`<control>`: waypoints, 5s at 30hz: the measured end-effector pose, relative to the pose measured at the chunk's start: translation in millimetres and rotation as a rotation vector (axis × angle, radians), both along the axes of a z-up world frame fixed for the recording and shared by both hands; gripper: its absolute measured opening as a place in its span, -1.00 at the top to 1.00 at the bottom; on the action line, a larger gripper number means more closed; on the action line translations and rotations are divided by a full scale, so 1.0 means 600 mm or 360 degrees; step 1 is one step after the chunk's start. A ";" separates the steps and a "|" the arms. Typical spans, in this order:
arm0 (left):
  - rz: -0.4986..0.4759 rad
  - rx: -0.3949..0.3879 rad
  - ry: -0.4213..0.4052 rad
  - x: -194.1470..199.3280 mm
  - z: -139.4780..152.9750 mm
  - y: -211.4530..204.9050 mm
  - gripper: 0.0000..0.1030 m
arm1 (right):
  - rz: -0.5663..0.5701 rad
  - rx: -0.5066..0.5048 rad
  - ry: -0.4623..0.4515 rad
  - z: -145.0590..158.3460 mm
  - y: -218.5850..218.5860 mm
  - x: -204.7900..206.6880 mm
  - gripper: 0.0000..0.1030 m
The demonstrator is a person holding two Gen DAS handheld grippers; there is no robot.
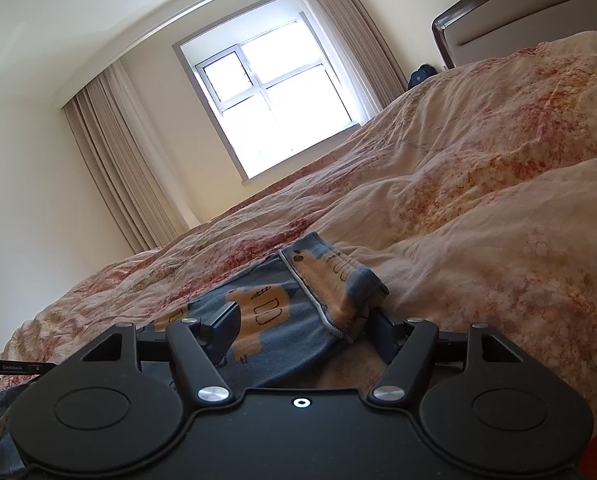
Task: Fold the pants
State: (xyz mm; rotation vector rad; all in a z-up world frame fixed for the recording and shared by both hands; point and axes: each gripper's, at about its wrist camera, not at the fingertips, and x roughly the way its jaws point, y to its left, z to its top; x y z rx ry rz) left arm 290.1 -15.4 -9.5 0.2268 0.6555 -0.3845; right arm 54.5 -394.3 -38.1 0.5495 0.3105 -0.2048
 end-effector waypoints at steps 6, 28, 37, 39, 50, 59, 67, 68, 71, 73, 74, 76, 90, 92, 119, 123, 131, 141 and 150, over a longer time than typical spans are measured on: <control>0.0042 -0.0020 -0.0144 -0.068 0.015 0.007 -0.49 | -0.0001 -0.0007 0.0001 0.000 0.001 0.000 -0.38; 0.0515 -0.0296 -0.0048 -0.165 0.030 0.168 -0.82 | 0.0030 -0.0057 0.0023 0.000 0.007 0.010 -0.61; -0.0021 -0.0571 0.0070 -0.129 0.023 -0.061 -0.98 | 0.0051 -0.0011 -0.0039 -0.001 0.004 0.000 -0.66; -0.0154 -0.0597 0.0095 -0.127 0.015 -0.120 -0.99 | 0.0073 -0.0001 -0.0057 -0.001 0.003 -0.004 -0.71; -0.0233 -0.0381 0.0094 -0.110 -0.030 -0.250 -0.99 | 0.0003 0.0166 -0.0110 -0.002 -0.024 -0.016 -0.24; -0.0210 -0.0635 0.0290 -0.095 0.002 -0.236 -0.99 | -0.0040 0.0014 -0.0147 0.020 -0.010 -0.016 0.27; -0.0409 -0.1363 0.0778 -0.063 -0.017 -0.206 -0.99 | 0.0397 -0.0389 -0.0263 0.078 0.107 0.007 0.85; -0.0412 -0.1392 0.0797 -0.064 -0.022 -0.205 -0.99 | 0.0464 -0.0401 -0.0274 0.081 0.121 0.008 0.93; -0.0403 -0.1368 0.0800 -0.066 -0.032 -0.209 -0.99 | 0.0577 -0.0485 -0.0248 0.083 0.161 0.010 0.91; -0.0410 -0.1336 0.0789 -0.071 -0.034 -0.210 -0.99 | 0.0547 -0.0585 -0.0200 0.079 0.176 0.006 0.63; -0.0422 -0.1321 0.0779 -0.073 -0.034 -0.210 -0.99 | 0.0519 -0.0624 -0.0188 0.077 0.177 0.003 0.40; -0.0441 -0.1291 0.0759 -0.077 -0.032 -0.211 -0.99 | 0.0447 -0.0706 -0.0157 0.073 0.171 -0.007 0.10; -0.0419 -0.0985 0.0663 -0.110 -0.012 -0.255 -0.99 | 0.0293 -0.1401 0.0122 0.008 0.195 0.008 0.06; -0.0432 -0.0985 0.0672 -0.111 -0.012 -0.259 -0.99 | 0.0280 -0.1436 0.0118 0.009 0.196 0.006 0.30; -0.0564 -0.1093 0.0735 -0.116 -0.006 -0.286 -0.99 | 0.0279 -0.0900 0.0032 0.030 0.133 -0.011 0.76; -0.0593 -0.1176 0.0790 -0.109 -0.010 -0.296 -0.99 | 0.0380 -0.0583 -0.0145 0.065 0.114 -0.026 0.76; -0.0515 -0.1286 0.0828 -0.100 -0.035 -0.289 -0.39 | 0.0596 -0.0355 -0.0186 0.073 0.133 -0.024 0.76; -0.0372 -0.1092 0.0728 -0.100 -0.039 -0.293 0.79 | 0.0622 -0.0308 -0.0073 0.041 0.145 -0.019 0.75; -0.0368 -0.1003 0.0653 -0.118 -0.003 -0.267 0.81 | 0.0676 -0.0319 -0.0116 0.066 0.162 -0.028 0.73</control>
